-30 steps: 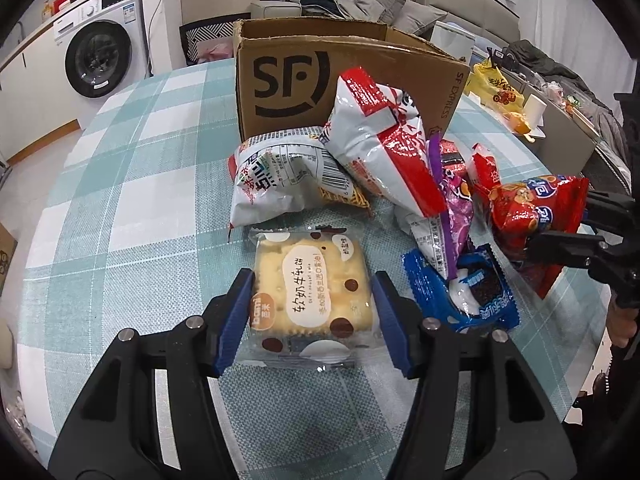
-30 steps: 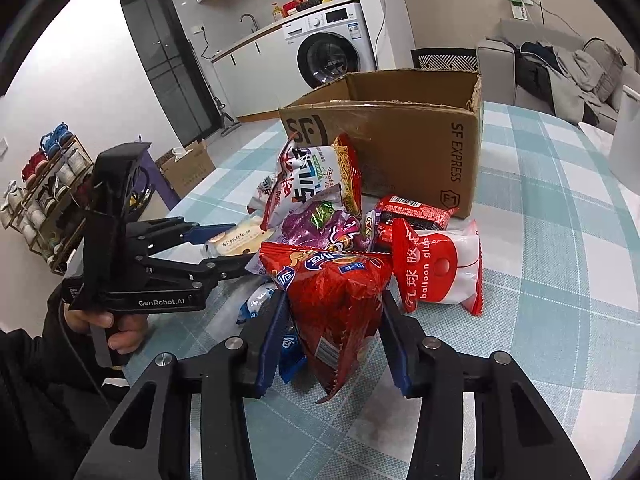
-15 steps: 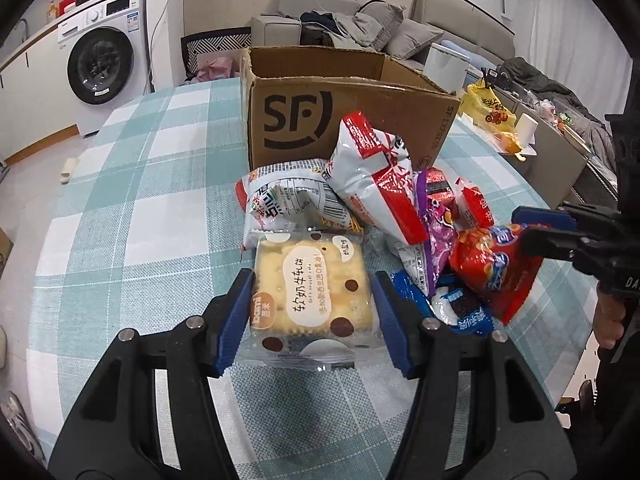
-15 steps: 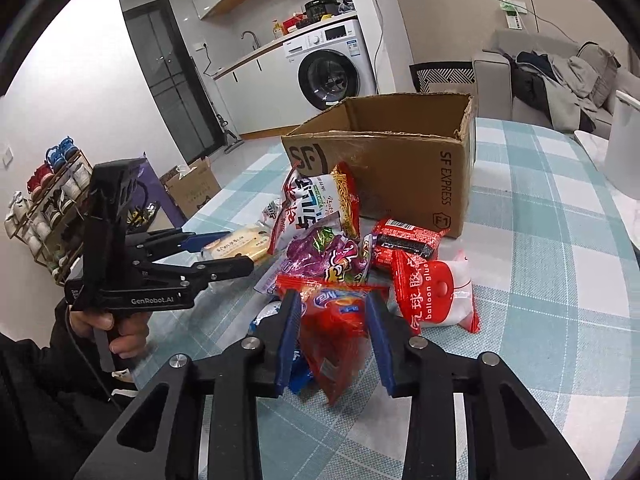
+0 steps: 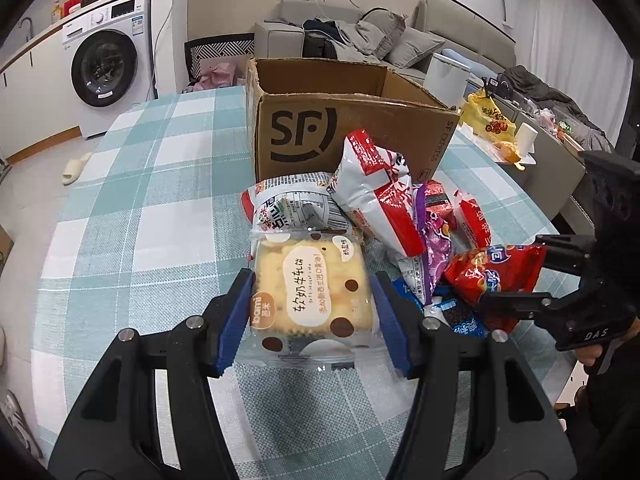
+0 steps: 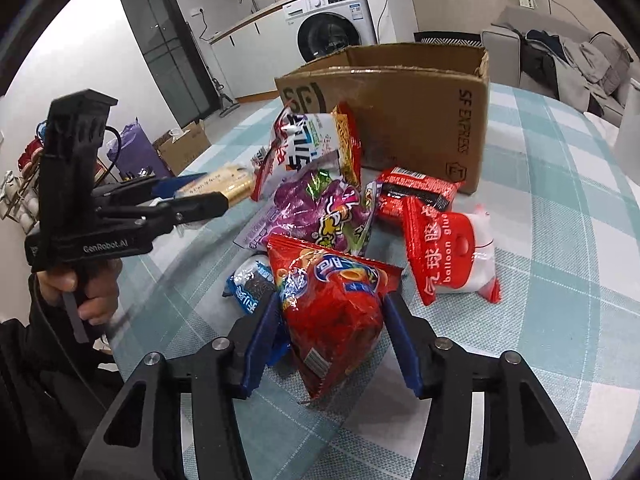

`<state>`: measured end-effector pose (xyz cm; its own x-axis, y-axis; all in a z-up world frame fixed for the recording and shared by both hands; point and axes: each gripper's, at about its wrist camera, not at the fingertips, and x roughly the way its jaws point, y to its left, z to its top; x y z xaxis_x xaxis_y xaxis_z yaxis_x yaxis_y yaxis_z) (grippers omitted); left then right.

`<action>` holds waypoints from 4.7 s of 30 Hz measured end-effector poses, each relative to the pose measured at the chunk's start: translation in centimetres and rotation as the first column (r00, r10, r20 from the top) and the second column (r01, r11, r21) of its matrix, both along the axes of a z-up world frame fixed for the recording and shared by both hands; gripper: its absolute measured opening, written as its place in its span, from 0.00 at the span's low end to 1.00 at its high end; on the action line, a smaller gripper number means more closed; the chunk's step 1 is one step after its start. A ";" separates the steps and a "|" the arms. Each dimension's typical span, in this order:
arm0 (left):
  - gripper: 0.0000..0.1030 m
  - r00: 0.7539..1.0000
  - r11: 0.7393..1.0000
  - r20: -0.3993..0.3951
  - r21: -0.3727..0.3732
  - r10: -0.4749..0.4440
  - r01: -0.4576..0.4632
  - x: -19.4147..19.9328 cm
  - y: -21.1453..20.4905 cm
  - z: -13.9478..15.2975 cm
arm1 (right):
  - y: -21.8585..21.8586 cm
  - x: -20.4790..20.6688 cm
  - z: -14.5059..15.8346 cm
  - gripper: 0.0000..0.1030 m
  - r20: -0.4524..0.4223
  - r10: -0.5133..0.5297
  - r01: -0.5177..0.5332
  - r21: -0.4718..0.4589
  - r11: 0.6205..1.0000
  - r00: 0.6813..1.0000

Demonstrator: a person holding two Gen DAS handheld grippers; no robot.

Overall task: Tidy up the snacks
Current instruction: 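Lift both held packs and carry them over the open box, then open both grippers to drop the bun pack and chip bag into the box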

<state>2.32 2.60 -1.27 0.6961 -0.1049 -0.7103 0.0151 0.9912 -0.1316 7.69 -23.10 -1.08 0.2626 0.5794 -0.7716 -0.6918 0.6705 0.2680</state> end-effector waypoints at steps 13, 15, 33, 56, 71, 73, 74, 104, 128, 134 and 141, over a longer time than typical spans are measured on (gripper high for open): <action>0.55 0.999 1.000 0.030 -0.011 0.011 -0.010 -0.5 0.2 1.1 | -0.4 -0.8 1.2 0.42 0.054 0.026 -0.029 0.048 0.998 0.998; 0.55 0.999 1.000 0.041 -0.014 0.011 -0.011 -0.7 0.3 1.4 | -0.5 -1.0 1.9 0.42 0.062 0.026 -0.030 0.066 0.997 0.998; 0.55 0.988 1.000 0.154 -0.004 0.018 -0.018 -1.8 -0.4 5.0 | -1.8 -0.2 6.2 0.42 0.134 -0.127 0.100 0.187 0.977 0.983; 0.55 0.969 0.999 0.243 0.000 0.036 -0.037 1.8 -0.5 9.5 | -0.5 3.8 10.7 0.42 0.167 -0.262 0.214 0.258 0.942 0.950; 0.55 0.960 0.999 0.276 -0.014 0.045 -0.043 6.6 0.6 11.1 | 0.4 7.9 12.0 0.43 0.158 -0.313 0.265 0.267 0.927 0.937; 0.55 0.959 0.999 0.281 -0.015 0.045 -0.042 7.2 0.6 11.1 | 0.5 8.4 12.0 0.43 0.154 -0.318 0.270 0.267 0.925 0.936; 0.55 0.959 0.999 0.282 -0.014 0.044 -0.041 7.5 0.6 11.1 | 0.7 8.7 11.9 0.43 0.151 -0.321 0.274 0.265 0.924 0.935; 0.55 0.975 0.999 0.222 -0.021 0.032 -0.028 17.3 0.6 7.5 | 2.9 15.7 9.8 0.43 0.130 -0.385 0.346 0.248 0.905 0.914; 0.80 0.979 0.999 0.200 -0.013 0.045 -0.043 17.9 1.2 6.3 | 4.4 16.5 8.0 0.48 0.171 -0.323 0.299 0.153 0.942 0.931; 0.97 0.977 0.999 0.208 -0.019 0.053 -0.050 15.5 1.1 7.1 | 3.5 15.0 8.4 0.73 0.209 -0.275 0.251 0.137 0.958 0.938; 0.99 0.977 0.997 0.198 -0.024 0.076 -0.073 12.3 1.5 7.3 | 2.2 13.0 8.8 0.99 0.193 -0.264 0.236 0.153 0.960 0.945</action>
<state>14.58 4.05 6.04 0.8296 -0.0580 -0.5553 -0.0311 0.9882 -0.1498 20.72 -20.90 7.75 0.5594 0.5628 -0.6085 -0.5558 0.7993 0.2283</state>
